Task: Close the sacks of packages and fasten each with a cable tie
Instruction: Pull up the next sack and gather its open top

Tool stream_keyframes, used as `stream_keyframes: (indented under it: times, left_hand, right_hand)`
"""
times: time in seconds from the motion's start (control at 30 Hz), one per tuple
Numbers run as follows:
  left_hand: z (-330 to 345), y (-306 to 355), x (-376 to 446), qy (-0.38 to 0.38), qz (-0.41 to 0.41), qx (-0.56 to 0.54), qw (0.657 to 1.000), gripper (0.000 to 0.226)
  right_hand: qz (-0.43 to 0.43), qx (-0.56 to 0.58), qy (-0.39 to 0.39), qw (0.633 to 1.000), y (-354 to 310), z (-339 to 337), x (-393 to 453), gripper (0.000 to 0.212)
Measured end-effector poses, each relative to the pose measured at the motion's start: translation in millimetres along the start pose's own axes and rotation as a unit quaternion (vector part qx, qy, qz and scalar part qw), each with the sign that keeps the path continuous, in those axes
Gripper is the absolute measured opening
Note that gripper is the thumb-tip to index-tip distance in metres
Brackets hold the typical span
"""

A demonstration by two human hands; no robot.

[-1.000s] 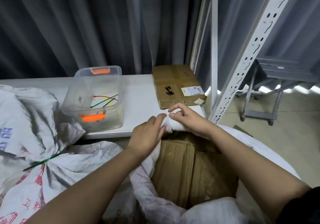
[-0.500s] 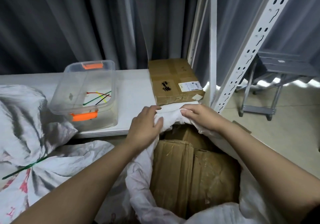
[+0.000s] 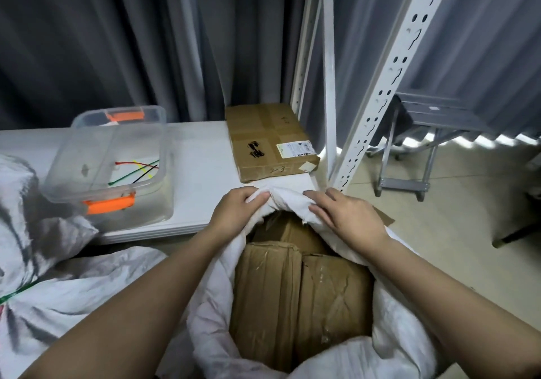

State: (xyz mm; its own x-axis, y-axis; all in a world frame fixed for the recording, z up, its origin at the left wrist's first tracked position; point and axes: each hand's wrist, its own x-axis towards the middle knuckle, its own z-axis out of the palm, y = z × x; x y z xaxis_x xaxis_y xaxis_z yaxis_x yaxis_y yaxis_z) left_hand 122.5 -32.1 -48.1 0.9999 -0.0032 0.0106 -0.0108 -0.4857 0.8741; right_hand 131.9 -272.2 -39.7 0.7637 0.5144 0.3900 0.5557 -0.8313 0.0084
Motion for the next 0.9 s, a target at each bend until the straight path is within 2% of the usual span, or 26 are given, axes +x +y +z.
stream_keyframes:
  times: [0.07, 0.13, 0.2, 0.27, 0.33, 0.37, 0.4, 0.43, 0.5, 0.53, 0.6, 0.63, 0.7, 0.77, 0.83, 0.9]
  left_hand:
    - [0.9, 5.0, 0.6, 0.016, 0.011, 0.067, 0.998, 0.024]
    - [3.5, 12.3, 1.5, 0.074, 0.073, 0.211, 0.972, 0.029]
    - [12.5, 22.9, 3.2, 0.082, 0.170, 0.285, 0.940, 0.046]
    - [26.2, 31.1, 3.5, 0.059, 0.241, 0.322, 0.914, 0.046]
    - [38.1, 31.5, 3.2, 0.060, 0.270, 0.332, 0.902, 0.040]
    - [41.6, 30.0, 4.8, 0.065, 0.281, 0.334, 0.897, 0.037]
    - [44.7, 29.2, 7.0, 0.070, 0.287, 0.336, 0.894, 0.034]
    - [46.3, 29.0, 8.7, 0.080, 0.283, 0.334, 0.896, 0.033]
    - [49.5, 30.8, 12.6, 0.108, 0.253, 0.310, 0.910, 0.033]
    - [51.0, 32.4, 13.9, 0.121, 0.233, 0.295, 0.919, 0.030]
    - [54.4, 34.7, 16.4, 0.125, 0.190, 0.279, 0.933, 0.024]
    - [56.0, 36.1, 18.1, 0.112, 0.168, 0.274, 0.940, 0.024]
    - [56.3, 40.2, 21.4, 0.078, 0.129, 0.277, 0.949, 0.027]
    - [56.0, 46.0, 22.8, 0.045, 0.091, 0.271, 0.957, 0.030]
    - [54.6, 52.0, 18.6, 0.020, 0.108, 0.224, 0.968, 0.033]
    - [56.4, 63.3, 8.5, 0.012, 0.198, 0.176, 0.964, 0.039]
  right_hand:
    - [0.059, 0.175, -0.073, 0.980, 5.0, -4.6, 8.8, 0.026]
    - [0.121, 0.345, -0.129, 0.922, 9.9, -8.2, 21.7, 0.028]
    - [0.159, 0.456, -0.138, 0.865, 10.6, -9.2, 31.2, 0.031]
    - [0.190, 0.542, -0.141, 0.806, 6.4, -9.1, 34.5, 0.026]
    - [0.225, 0.590, -0.127, 0.765, 5.2, -8.3, 30.6, 0.018]
    - [0.248, 0.592, -0.112, 0.759, 5.4, -10.6, 26.9, 0.017]
    - [0.267, 0.573, -0.099, 0.768, 6.2, -14.2, 21.8, 0.020]
    - [0.281, 0.526, -0.094, 0.797, 6.6, -18.6, 15.5, 0.026]
    - [0.287, 0.324, -0.113, 0.894, 7.4, -30.8, -2.3, 0.045]
    - [0.279, 0.211, -0.119, 0.929, 4.9, -37.3, -13.6, 0.051]
    - [0.247, 0.027, -0.125, 0.961, -4.4, -43.3, -33.5, 0.053]
    - [0.232, -0.022, -0.116, 0.966, -6.0, -40.6, -40.4, 0.048]
    - [0.235, 0.012, -0.067, 0.970, -1.6, -27.6, -47.6, 0.034]
    - [0.257, 0.170, -0.027, 0.951, 9.2, -22.2, -46.4, 0.023]
    - [0.278, 0.362, -0.004, 0.890, 19.5, -28.9, -41.5, 0.025]
    - [0.312, 0.500, -0.002, 0.807, 23.8, -37.6, -37.6, 0.024]
